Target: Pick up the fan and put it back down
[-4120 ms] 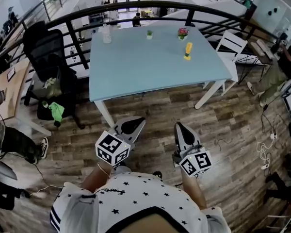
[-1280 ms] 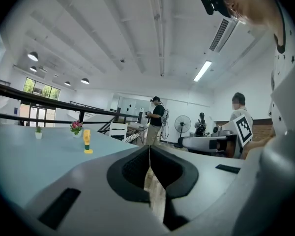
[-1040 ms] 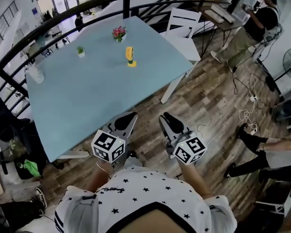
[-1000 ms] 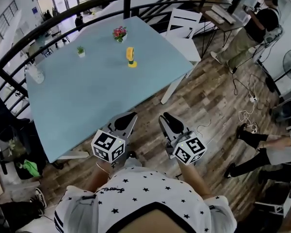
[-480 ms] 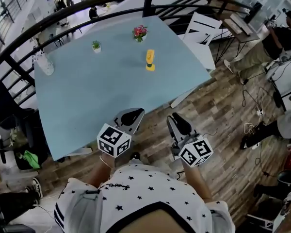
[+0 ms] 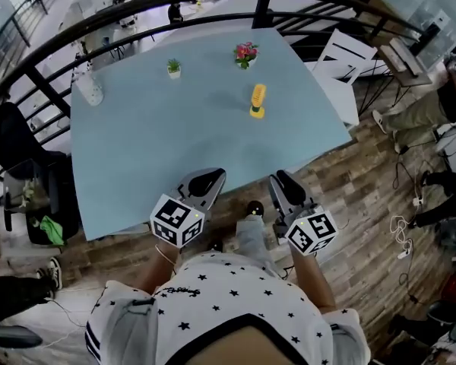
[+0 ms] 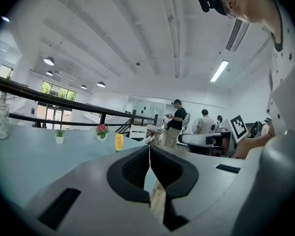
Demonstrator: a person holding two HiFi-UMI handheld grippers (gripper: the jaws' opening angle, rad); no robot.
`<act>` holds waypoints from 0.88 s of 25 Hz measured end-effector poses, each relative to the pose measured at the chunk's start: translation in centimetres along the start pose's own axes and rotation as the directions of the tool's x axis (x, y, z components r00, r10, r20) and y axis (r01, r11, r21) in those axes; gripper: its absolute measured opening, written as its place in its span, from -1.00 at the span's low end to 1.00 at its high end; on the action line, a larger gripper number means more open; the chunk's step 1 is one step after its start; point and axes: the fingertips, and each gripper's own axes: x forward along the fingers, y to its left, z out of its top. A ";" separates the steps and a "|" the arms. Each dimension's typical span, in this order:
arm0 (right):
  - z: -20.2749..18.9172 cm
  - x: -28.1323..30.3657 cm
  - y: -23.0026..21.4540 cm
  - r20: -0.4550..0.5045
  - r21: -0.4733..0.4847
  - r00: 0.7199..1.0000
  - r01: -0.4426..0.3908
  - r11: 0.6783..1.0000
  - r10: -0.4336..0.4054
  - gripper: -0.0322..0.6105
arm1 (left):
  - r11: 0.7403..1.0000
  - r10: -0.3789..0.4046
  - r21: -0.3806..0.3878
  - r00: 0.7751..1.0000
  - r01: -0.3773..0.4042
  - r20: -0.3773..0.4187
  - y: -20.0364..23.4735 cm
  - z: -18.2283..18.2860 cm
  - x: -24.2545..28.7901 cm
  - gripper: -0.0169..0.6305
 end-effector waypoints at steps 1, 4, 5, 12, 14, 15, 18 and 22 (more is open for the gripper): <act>0.1 0.6 -0.3 -0.004 0.000 1.000 -0.018 1.000 0.018 -0.59 | 1.000 0.024 -0.005 1.000 -0.024 0.002 0.6 0.1 0.0 -0.86; 0.7 2.8 -0.6 -0.008 -0.012 0.996 -0.088 0.996 0.088 -0.58 | 0.995 0.094 -0.016 0.996 -0.094 0.004 2.3 0.3 0.1 -0.86; 0.8 3.4 -0.9 -0.009 -0.013 0.995 -0.102 0.995 0.102 -0.57 | 0.994 0.110 -0.015 0.994 -0.110 0.002 2.8 0.4 0.3 -0.86; 1.1 6.4 -3.5 -0.029 -0.011 0.987 -0.157 0.988 0.156 -0.56 | 0.987 0.163 -0.005 0.987 -0.163 0.009 4.4 1.8 3.0 -0.86; 1.2 7.0 -4.7 -0.036 -0.012 0.987 -0.160 0.987 0.159 -0.56 | 0.985 0.170 -0.004 0.985 -0.170 0.002 4.6 2.0 4.0 -0.86; 1.3 7.2 -5.3 -0.041 -0.010 0.986 -0.160 0.987 0.159 -0.55 | 0.985 0.175 -0.003 0.985 -0.175 0.000 4.8 2.2 4.4 -0.86; 1.2 8.1 -6.9 -0.057 -0.012 0.984 -0.170 0.985 0.169 -0.55 | 0.979 0.205 0.003 0.979 -0.205 -0.004 5.3 2.6 5.4 -0.86; 1.1 9.3 -8.9 -0.082 -0.014 0.977 -0.197 0.980 0.195 -0.54 | 0.968 0.250 -0.003 0.968 -0.250 -0.012 6.0 2.9 6.4 -0.86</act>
